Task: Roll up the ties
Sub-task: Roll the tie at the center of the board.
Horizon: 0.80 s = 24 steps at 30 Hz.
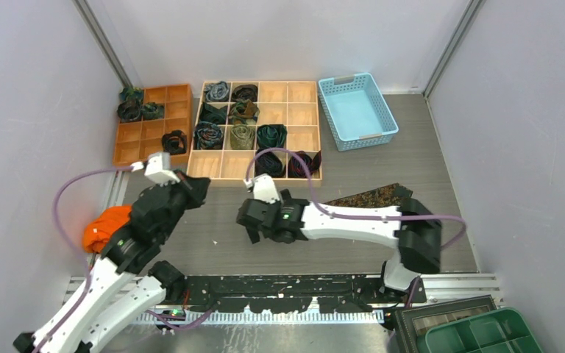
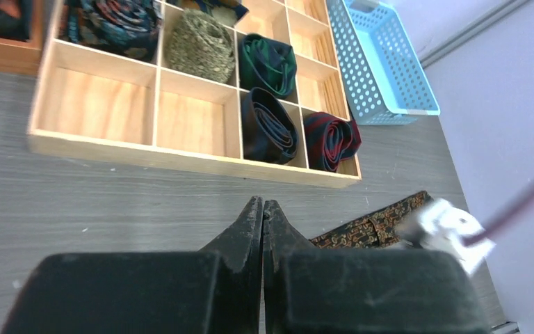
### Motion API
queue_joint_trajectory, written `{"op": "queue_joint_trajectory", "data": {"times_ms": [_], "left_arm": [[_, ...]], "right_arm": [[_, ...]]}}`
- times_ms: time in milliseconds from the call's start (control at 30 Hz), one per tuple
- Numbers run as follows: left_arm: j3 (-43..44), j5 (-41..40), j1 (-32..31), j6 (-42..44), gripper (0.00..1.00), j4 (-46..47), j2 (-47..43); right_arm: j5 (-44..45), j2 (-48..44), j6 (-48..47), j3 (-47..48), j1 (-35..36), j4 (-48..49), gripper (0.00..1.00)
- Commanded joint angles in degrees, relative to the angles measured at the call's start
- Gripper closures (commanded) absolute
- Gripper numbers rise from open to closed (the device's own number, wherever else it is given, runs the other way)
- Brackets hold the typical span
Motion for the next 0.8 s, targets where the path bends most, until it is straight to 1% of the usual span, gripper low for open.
{"op": "queue_joint_trajectory", "data": {"times_ms": [0, 133, 267, 467, 700, 733, 767], "left_arm": [[2.35, -4.28, 0.11, 1.15, 1.0, -14.68, -7.43], [3.41, -5.45, 0.13, 1.22, 1.0, -19.6, -10.84], [3.59, -5.98, 0.14, 1.14, 1.0, -21.37, -11.75], [3.06, -7.2, 0.1, 1.26, 1.0, -21.86, -12.1], [2.89, -7.62, 0.08, 1.84, 1.0, -21.25, -11.63], [2.88, -7.53, 0.1, 1.85, 1.0, -21.17, -11.54], [2.8, -7.52, 0.14, 1.85, 1.0, -21.06, -11.5]], "right_arm": [[1.59, 8.6, -8.29, 8.39, 0.12, -2.11, 0.01], [2.3, 15.71, -11.13, 15.54, 0.11, -5.42, 0.03], [5.5, 21.95, -10.53, 21.27, -0.26, -11.29, 0.05], [1.09, 24.56, -7.75, 19.6, -2.92, -10.92, 0.12], [-0.75, 25.41, -5.44, 15.87, -3.72, -8.32, 0.12], [-1.3, 25.9, -5.18, 15.76, -4.07, -8.25, 0.14], [-2.14, 26.42, -5.01, 15.67, -4.36, -8.15, 0.18]]}}
